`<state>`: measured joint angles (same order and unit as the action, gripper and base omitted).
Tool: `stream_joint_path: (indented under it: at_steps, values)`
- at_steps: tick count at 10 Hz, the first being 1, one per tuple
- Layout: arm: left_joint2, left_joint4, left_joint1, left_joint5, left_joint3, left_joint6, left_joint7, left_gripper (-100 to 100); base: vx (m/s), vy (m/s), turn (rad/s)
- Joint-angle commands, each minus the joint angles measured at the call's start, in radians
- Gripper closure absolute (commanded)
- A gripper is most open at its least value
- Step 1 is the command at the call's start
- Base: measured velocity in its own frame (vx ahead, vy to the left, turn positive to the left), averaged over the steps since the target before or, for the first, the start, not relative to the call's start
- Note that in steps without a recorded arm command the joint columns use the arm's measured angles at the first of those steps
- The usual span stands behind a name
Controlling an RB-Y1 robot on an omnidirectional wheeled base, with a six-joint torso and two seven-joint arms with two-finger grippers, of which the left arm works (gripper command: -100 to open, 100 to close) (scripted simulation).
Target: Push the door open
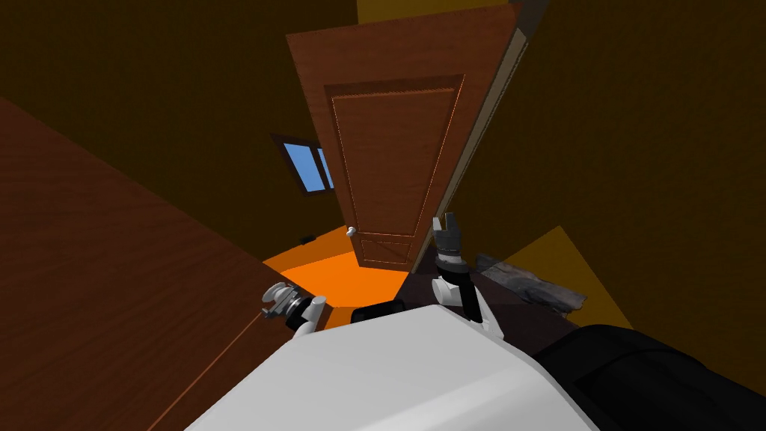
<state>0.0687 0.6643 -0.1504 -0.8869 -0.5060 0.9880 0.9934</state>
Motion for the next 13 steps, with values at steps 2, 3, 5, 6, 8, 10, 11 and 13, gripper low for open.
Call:
stream_joint_path:
  at_steps: [2,3,5,6,8,10,11,13]
  values:
    - [0.011,0.011,0.012,-0.003,-0.059,0.016,-0.008,100,0.064,0.064,-0.064]
    - [0.011,-0.033,0.012,-0.003,-0.059,0.016,-0.008,100,0.064,0.05,-0.029]
    - [0.01,0.011,0.012,-0.002,-0.081,0.02,-0.012,100,0.02,0.018,-0.006]
    - [0.01,0.01,0.011,-0.001,-0.103,0.025,-0.015,100,0.069,0.052,-0.082]
    - [0.009,0.009,0.01,-0.001,-0.125,0.029,-0.018,100,0.075,0.081,-0.049]
    - [0.009,0.009,0.01,-0.001,-0.125,0.029,-0.018,100,0.018,0.032,0.01]
    - [0.008,0.009,0.01,0.0,-0.148,0.033,-0.021,100,0.021,0.025,-0.039]
    - [0.006,0.007,0.008,0.001,-0.191,0.041,-0.027,100,0.071,0.066,-0.075]
